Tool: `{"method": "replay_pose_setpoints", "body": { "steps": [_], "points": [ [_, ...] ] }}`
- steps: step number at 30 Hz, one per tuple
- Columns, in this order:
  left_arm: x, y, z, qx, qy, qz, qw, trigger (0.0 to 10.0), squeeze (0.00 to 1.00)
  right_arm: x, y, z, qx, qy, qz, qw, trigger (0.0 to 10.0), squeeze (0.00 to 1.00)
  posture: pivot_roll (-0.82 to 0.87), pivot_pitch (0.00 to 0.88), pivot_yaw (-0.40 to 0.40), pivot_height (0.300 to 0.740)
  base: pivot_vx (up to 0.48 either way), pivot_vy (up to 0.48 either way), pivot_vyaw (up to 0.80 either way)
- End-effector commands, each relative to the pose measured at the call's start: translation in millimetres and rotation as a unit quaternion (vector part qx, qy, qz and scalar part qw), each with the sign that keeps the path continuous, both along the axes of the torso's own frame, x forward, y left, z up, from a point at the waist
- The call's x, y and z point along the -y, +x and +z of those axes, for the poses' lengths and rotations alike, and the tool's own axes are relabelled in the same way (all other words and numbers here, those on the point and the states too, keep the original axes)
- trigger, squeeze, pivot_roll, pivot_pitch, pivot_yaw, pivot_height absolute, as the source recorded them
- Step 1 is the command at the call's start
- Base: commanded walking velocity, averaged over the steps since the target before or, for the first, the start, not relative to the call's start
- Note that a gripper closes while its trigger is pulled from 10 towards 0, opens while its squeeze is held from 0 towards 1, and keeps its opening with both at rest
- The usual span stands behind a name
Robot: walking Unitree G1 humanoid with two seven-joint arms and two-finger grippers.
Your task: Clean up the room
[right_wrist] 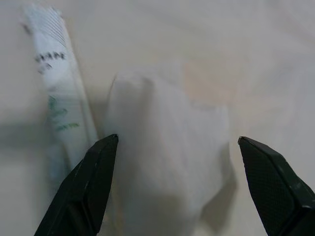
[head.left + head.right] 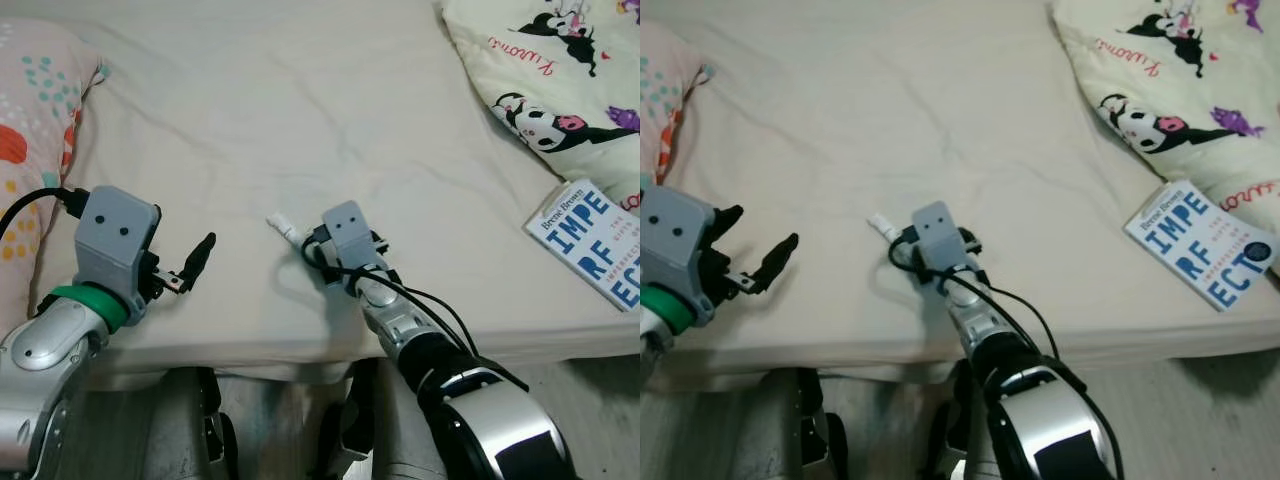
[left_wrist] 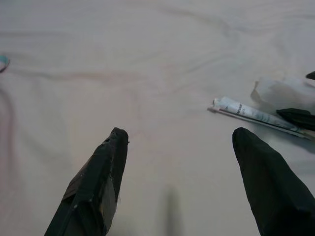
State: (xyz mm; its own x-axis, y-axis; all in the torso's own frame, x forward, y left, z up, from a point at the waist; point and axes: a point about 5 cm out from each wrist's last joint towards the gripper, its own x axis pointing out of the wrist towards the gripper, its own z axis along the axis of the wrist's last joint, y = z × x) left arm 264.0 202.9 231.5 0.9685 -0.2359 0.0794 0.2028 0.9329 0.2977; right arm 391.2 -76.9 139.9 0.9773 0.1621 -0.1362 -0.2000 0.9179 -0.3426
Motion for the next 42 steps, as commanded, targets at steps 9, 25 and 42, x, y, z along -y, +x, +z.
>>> {"method": "replay_pose_setpoints", "body": {
  "steps": [9,25,42],
  "points": [
    [0.2,-11.9,-2,-0.02,-0.007,0.005,1.0,10.0,0.0,-0.4,-15.6,-42,-0.155,0.042,0.005,0.987,8.1,0.0,0.24,0.464,-0.028,0.585,0.0,0.0,0.0],
    [3.1,-14.2,-2,-0.028,-0.016,0.013,0.999,10.0,0.0,1.3,-7.5,-26,-0.152,0.107,0.01,0.982,0.0,0.0,0.22,0.466,-0.031,0.585,0.0,0.0,0.0],
    [6.1,-10.8,-3,-0.026,-0.023,0.014,0.999,10.0,0.0,-14.7,6.2,19,-0.07,0.227,0.058,0.969,0.0,0.0,0.19,0.455,-0.04,0.585,0.0,0.0,0.0]
  ]
}}
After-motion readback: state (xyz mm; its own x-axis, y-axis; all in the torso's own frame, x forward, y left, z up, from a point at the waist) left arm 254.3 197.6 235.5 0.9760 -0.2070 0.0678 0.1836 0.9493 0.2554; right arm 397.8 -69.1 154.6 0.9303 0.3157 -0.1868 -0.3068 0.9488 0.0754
